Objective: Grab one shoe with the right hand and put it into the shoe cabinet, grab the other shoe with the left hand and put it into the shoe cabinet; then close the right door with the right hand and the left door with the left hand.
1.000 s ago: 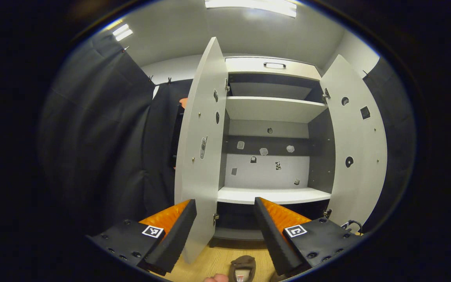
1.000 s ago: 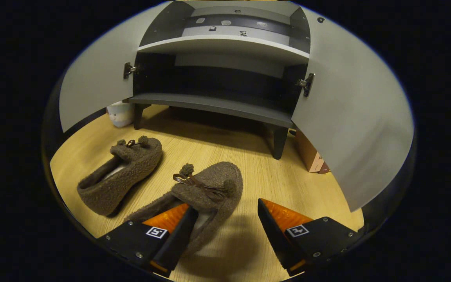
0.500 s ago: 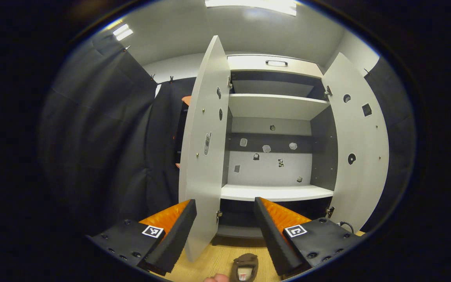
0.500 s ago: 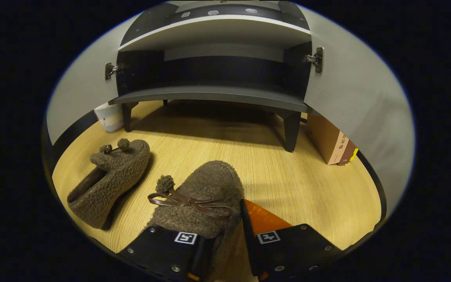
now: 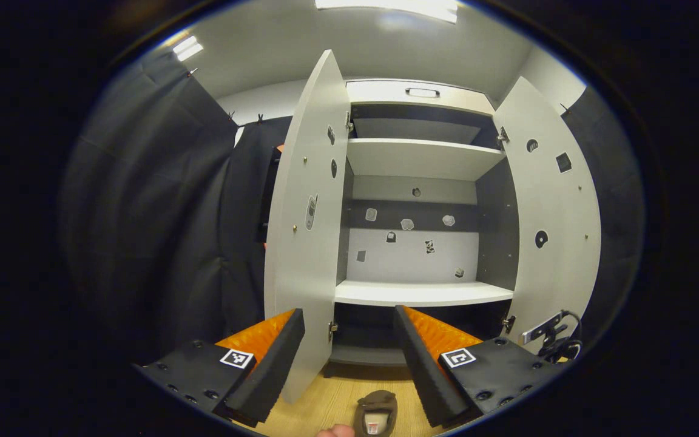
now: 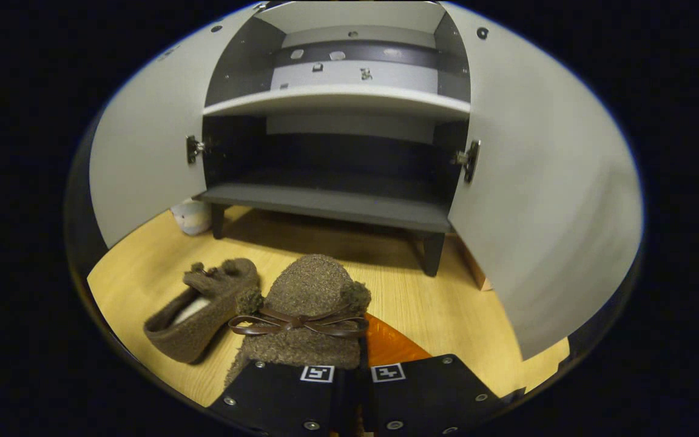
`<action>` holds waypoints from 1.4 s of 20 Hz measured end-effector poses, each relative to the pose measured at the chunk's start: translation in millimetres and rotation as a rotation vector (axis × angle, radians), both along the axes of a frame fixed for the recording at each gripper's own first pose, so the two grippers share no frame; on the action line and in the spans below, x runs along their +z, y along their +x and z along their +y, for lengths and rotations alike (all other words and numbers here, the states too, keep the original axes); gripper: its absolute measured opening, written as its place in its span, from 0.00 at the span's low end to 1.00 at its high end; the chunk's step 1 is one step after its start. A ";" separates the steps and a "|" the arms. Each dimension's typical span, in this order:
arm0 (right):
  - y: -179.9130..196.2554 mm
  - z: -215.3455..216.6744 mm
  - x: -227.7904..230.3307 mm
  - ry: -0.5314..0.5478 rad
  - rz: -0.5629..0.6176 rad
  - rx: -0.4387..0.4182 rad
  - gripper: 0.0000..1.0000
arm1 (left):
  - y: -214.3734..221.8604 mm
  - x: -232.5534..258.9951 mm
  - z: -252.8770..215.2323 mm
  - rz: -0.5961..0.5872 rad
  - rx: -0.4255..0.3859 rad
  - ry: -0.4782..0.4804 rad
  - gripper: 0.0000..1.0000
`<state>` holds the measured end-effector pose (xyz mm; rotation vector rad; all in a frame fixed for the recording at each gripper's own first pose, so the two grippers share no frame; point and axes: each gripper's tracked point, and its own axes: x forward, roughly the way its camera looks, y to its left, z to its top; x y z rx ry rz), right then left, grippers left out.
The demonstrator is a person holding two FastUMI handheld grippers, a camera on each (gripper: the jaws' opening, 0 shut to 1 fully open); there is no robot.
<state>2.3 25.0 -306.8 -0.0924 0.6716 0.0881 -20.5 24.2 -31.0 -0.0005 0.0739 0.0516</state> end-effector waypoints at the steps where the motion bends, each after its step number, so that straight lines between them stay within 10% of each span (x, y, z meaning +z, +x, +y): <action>1: 3.7 3.0 24.4 -0.001 -0.030 -0.014 0.12 | 1.1 -2.4 -2.0 0.003 -0.004 -0.005 0.96; 13: 195.0 18.7 274.6 -0.028 -0.362 -0.048 0.08 | -9.0 -9.1 -4.1 0.017 -0.038 -0.036 0.96; 21: 339.0 -1.2 227.3 -0.199 -0.206 -0.107 0.12 | -13.9 -16.2 18.7 0.038 0.001 0.012 0.96; 28: 375.2 -16.3 153.1 -0.210 -0.016 -0.142 0.11 | -16.5 -26.5 25.8 0.068 0.018 0.043 0.96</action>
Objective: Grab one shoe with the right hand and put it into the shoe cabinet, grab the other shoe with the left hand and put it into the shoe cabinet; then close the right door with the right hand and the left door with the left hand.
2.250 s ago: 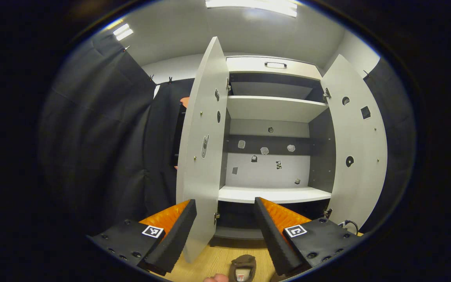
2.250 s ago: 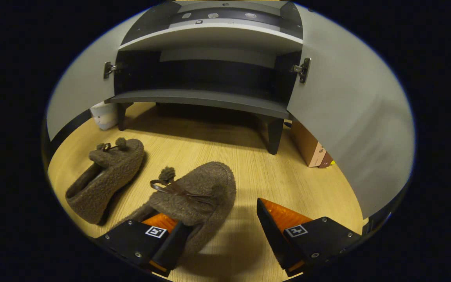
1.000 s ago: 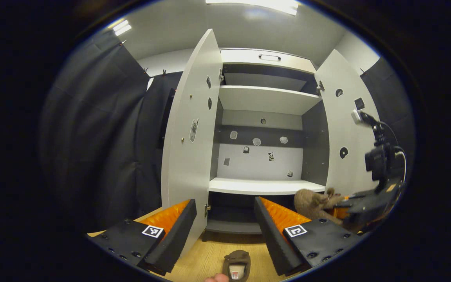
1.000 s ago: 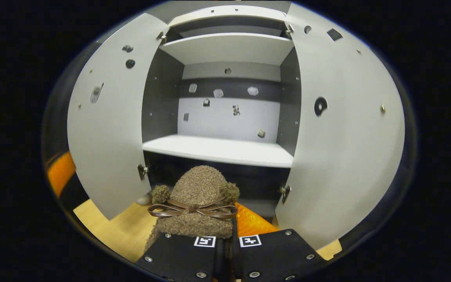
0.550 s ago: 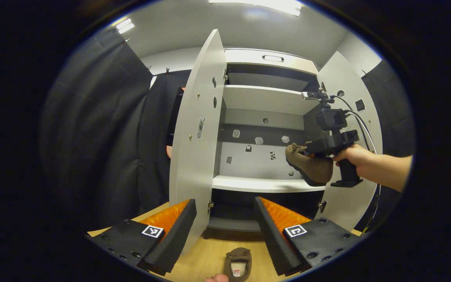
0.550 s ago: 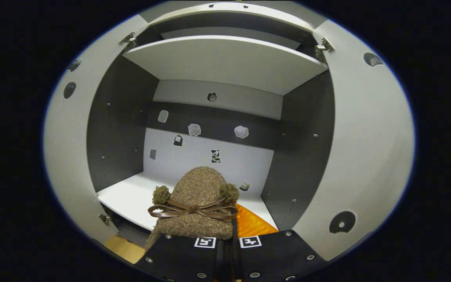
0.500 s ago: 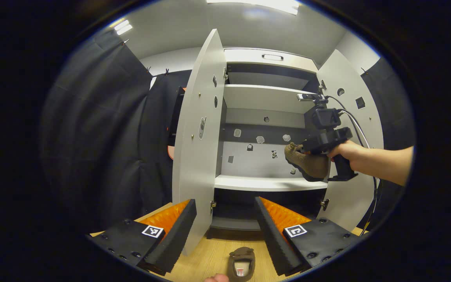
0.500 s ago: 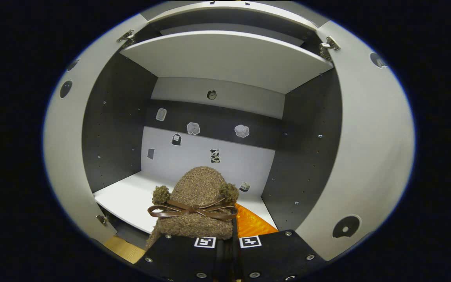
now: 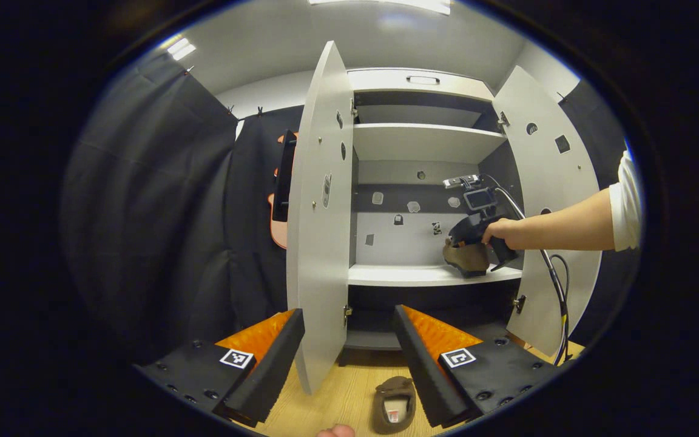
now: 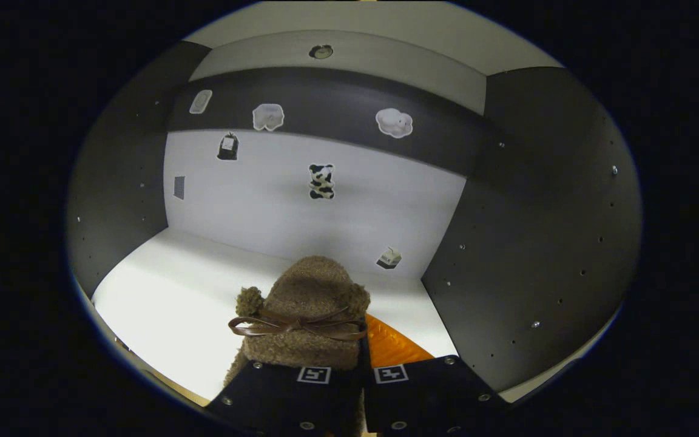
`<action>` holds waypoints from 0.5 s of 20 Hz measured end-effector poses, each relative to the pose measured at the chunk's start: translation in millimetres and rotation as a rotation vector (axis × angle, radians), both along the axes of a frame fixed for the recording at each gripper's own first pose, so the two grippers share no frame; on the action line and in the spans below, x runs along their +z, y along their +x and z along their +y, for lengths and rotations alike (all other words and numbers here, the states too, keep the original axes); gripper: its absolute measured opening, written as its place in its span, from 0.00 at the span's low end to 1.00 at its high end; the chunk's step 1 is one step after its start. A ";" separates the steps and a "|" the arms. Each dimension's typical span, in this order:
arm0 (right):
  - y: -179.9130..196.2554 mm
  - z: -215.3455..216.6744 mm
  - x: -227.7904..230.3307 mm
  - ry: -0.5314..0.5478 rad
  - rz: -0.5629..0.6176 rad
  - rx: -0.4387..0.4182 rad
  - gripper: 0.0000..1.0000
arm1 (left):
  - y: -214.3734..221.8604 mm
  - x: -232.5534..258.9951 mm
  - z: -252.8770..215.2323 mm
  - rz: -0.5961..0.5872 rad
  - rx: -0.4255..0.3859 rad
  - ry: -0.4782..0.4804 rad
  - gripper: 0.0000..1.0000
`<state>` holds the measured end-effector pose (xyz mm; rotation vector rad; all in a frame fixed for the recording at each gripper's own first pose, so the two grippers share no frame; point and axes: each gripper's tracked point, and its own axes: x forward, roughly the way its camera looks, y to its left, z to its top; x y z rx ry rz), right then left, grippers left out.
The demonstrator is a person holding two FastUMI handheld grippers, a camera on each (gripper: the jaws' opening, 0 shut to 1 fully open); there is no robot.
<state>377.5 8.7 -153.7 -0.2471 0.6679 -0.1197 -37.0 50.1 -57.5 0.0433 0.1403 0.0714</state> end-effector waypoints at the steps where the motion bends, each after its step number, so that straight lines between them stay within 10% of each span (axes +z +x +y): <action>1: -1.5 -2.6 -3.5 0.000 0.013 0.002 0.15 | 2.1 -2.4 0.0 0.006 0.003 0.002 0.96; 4: -2.7 -6.4 -6.8 0.011 0.021 0.024 0.20 | 5.8 -6.0 -1.7 0.014 0.004 -0.013 0.96; 10: -21.7 -16.2 15.5 0.051 0.019 0.071 0.81 | 14.4 -11.2 -13.5 0.024 -0.020 -0.035 0.96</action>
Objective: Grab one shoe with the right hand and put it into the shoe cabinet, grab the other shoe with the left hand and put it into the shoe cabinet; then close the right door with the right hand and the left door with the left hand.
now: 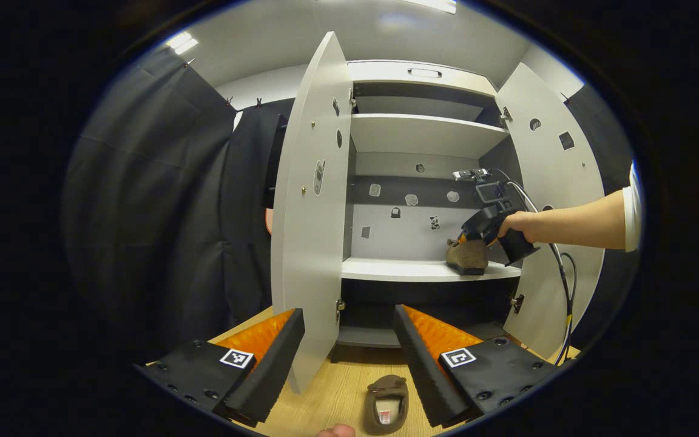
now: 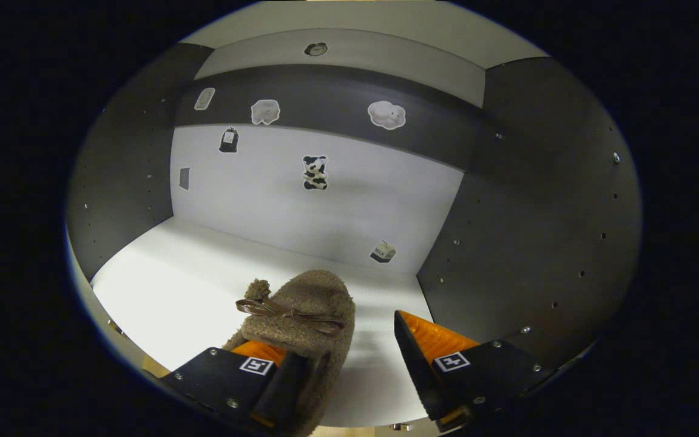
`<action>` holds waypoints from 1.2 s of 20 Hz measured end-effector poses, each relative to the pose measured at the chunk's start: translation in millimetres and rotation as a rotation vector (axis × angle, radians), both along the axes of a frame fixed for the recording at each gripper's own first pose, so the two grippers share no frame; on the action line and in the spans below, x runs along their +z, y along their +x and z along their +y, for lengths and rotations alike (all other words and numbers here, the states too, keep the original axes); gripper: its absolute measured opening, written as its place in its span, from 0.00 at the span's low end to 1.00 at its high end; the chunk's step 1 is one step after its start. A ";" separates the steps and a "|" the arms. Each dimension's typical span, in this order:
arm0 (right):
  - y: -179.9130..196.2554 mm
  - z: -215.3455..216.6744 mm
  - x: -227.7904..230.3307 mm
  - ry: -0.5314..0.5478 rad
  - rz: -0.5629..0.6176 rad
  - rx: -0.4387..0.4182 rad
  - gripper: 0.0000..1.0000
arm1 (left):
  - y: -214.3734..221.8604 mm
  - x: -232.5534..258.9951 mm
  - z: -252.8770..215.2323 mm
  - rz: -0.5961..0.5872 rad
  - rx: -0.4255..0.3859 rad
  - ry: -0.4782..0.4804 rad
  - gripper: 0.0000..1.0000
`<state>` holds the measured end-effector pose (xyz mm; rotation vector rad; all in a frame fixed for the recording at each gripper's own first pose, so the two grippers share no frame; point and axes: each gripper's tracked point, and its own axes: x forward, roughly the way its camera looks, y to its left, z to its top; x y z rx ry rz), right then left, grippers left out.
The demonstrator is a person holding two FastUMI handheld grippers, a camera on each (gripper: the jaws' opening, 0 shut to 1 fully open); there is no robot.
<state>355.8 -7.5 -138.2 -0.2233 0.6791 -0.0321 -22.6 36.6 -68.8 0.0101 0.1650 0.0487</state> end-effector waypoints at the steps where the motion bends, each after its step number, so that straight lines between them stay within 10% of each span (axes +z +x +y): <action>1: -7.1 0.9 2.5 0.011 0.008 0.011 0.86 | 1.3 0.4 -2.9 -0.003 -0.007 -0.001 0.96; 11: -48.9 27.4 33.1 0.110 0.014 0.101 0.91 | -2.3 6.1 -23.2 -0.023 -0.054 -0.009 0.96; 24: -167.7 53.4 162.4 0.214 -0.342 0.190 0.94 | -10.6 11.6 -12.2 -0.026 -0.032 -0.010 0.96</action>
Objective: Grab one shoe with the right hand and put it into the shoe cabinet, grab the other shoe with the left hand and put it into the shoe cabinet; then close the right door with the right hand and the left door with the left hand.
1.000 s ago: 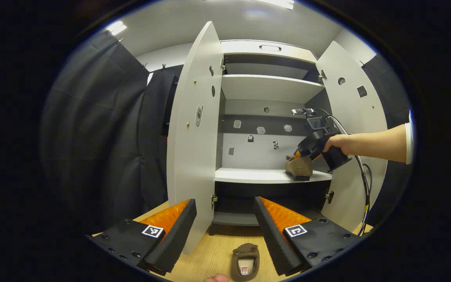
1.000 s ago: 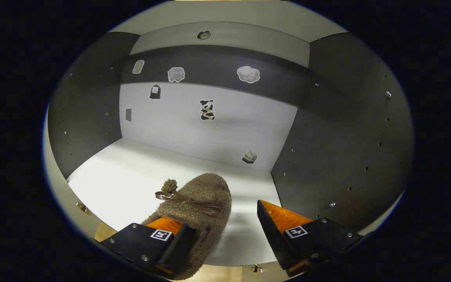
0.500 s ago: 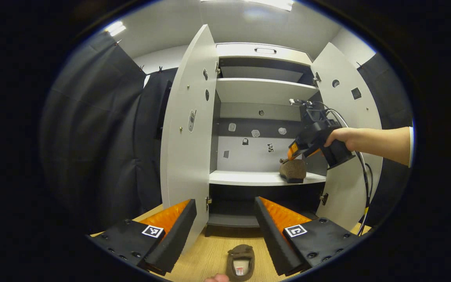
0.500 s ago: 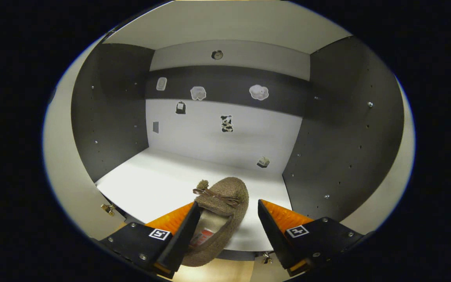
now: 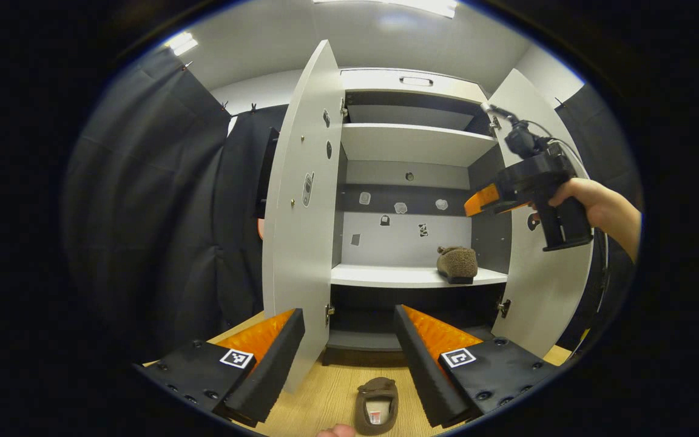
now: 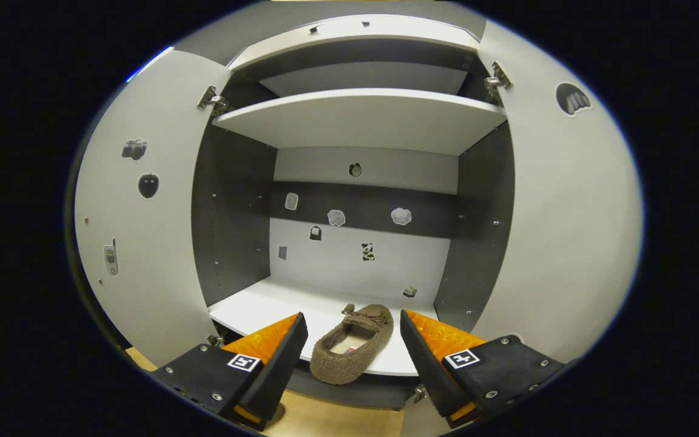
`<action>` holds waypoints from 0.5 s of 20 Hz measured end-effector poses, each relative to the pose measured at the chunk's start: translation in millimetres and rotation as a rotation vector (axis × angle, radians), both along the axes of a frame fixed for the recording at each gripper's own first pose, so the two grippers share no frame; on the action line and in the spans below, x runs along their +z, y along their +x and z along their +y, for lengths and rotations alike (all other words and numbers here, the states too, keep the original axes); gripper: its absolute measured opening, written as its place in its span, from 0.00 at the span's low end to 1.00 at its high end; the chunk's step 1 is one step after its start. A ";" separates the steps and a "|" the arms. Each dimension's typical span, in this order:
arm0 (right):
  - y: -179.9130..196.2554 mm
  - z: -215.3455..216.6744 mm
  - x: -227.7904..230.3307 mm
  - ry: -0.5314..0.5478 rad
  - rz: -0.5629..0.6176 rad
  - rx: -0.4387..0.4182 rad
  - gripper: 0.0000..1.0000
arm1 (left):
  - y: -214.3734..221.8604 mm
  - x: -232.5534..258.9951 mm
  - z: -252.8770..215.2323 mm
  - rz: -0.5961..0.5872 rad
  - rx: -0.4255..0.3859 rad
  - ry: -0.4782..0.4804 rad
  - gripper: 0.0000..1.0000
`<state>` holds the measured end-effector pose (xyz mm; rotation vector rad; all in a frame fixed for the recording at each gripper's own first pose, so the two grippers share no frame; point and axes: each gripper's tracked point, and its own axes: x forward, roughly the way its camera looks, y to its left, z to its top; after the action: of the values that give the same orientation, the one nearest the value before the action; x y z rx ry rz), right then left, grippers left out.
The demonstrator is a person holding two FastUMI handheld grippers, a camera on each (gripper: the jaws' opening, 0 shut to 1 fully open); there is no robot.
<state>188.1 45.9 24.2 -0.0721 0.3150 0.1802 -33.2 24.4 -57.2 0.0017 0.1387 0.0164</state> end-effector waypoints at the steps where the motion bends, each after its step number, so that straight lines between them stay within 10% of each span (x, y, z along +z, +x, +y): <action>1: -12.7 -2.5 4.0 0.012 -0.018 -0.007 0.94 | -0.9 -1.1 -0.8 0.004 -0.003 -0.002 0.96; 10: -129.4 -25.9 -19.1 0.100 -0.062 -0.079 0.94 | -13.5 -30.9 -30.1 0.082 -0.067 0.018 0.99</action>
<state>58.6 19.9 5.1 0.0333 0.2458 0.1151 -46.7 -5.8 -88.1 0.0248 0.2207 -0.0495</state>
